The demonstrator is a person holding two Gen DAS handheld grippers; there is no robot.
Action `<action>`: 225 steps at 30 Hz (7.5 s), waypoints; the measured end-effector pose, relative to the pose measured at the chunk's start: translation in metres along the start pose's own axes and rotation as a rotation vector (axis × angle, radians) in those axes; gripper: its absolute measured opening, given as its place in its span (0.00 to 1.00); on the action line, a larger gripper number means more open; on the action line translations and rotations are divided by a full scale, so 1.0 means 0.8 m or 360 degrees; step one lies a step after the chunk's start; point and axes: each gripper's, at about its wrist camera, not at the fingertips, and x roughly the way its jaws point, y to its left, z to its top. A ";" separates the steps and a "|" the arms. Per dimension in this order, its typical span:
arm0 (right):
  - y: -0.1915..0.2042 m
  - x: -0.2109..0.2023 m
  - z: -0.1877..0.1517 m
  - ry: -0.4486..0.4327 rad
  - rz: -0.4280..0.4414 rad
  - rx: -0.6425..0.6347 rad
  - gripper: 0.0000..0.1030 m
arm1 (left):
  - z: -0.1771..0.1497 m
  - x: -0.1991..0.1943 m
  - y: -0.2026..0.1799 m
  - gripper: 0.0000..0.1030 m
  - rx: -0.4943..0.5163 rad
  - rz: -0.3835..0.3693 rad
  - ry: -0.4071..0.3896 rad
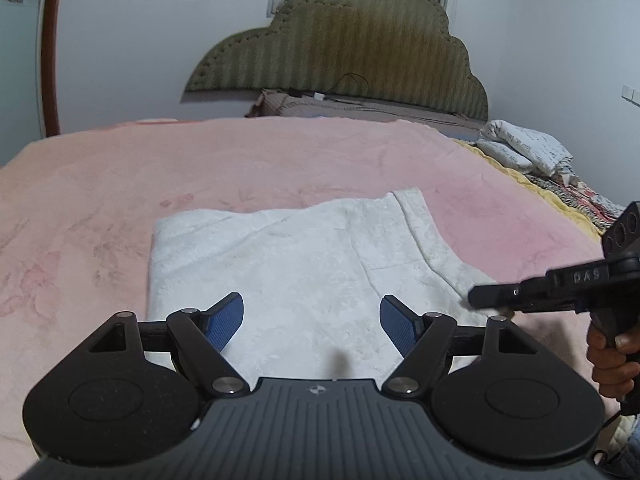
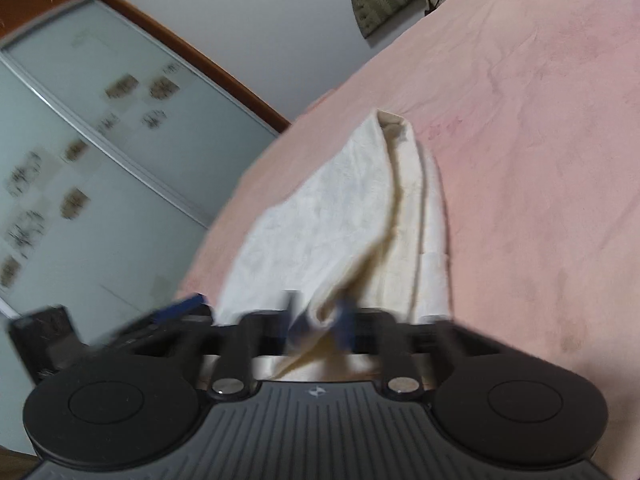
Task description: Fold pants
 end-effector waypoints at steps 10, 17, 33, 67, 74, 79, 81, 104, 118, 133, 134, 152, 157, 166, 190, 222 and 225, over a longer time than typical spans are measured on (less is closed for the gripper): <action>0.014 -0.002 -0.006 0.0015 -0.0225 -0.0189 0.08 | -0.004 0.010 0.014 0.77 -0.0020 0.0000 0.0086; 0.036 -0.018 0.000 -0.0085 -0.0403 -0.0306 0.13 | -0.023 0.011 0.004 0.78 0.0172 0.0009 0.0112; 0.069 -0.008 -0.004 -0.0037 -0.0375 -0.0541 0.25 | -0.041 -0.041 0.020 0.85 0.0359 0.0017 0.0088; -0.009 -0.013 -0.015 -0.0035 -0.0023 0.0219 0.33 | -0.058 0.011 -0.132 0.91 0.1103 -0.0108 -0.0060; 0.012 -0.017 -0.002 -0.0141 0.0101 0.0213 0.14 | -0.047 0.033 -0.160 0.91 0.1059 -0.0015 -0.0168; 0.021 -0.021 0.013 -0.0234 0.0278 0.0288 0.13 | -0.047 0.039 -0.155 0.91 0.1056 0.0234 -0.0223; 0.020 -0.019 0.016 -0.0249 0.0322 0.0315 0.13 | -0.045 0.031 -0.133 0.91 0.0976 0.0354 -0.0237; -0.010 -0.016 -0.009 -0.0173 0.0097 0.0331 0.14 | -0.086 -0.031 0.022 0.84 0.0440 0.0638 -0.0005; 0.093 0.016 0.007 0.0018 -0.0210 -0.0541 0.21 | -0.028 -0.038 0.051 0.91 0.0237 0.0318 -0.0105; 0.011 0.057 0.056 0.0111 -0.0340 -0.0235 0.70 | 0.008 0.069 0.168 0.93 -0.0589 -0.0232 0.0254; 0.008 0.063 0.056 0.0135 -0.0313 -0.0214 0.70 | 0.006 0.076 0.176 0.93 -0.0634 -0.0263 0.0288; 0.030 0.067 0.056 0.0019 -0.0048 -0.0210 0.20 | 0.017 0.078 0.132 0.12 -0.0455 -0.0123 0.0128; 0.051 0.052 0.078 -0.0058 0.0115 -0.0247 0.19 | 0.029 0.047 0.107 0.10 -0.0275 0.0025 -0.0059; 0.098 0.124 0.156 -0.0072 0.0122 -0.0460 0.19 | 0.109 0.050 0.156 0.11 -0.0133 0.0209 -0.0140; 0.092 0.233 0.177 -0.0155 -0.0601 -0.0715 0.40 | 0.135 0.130 0.247 0.62 -0.0222 0.0383 0.0103; 0.154 0.182 0.047 0.0094 -0.0562 -0.0814 0.73 | 0.064 0.087 0.145 0.95 -0.0084 0.0580 0.0176; 0.144 0.192 0.039 0.0181 -0.0770 -0.0691 0.73 | 0.054 0.079 0.144 0.95 -0.0133 0.0629 0.0225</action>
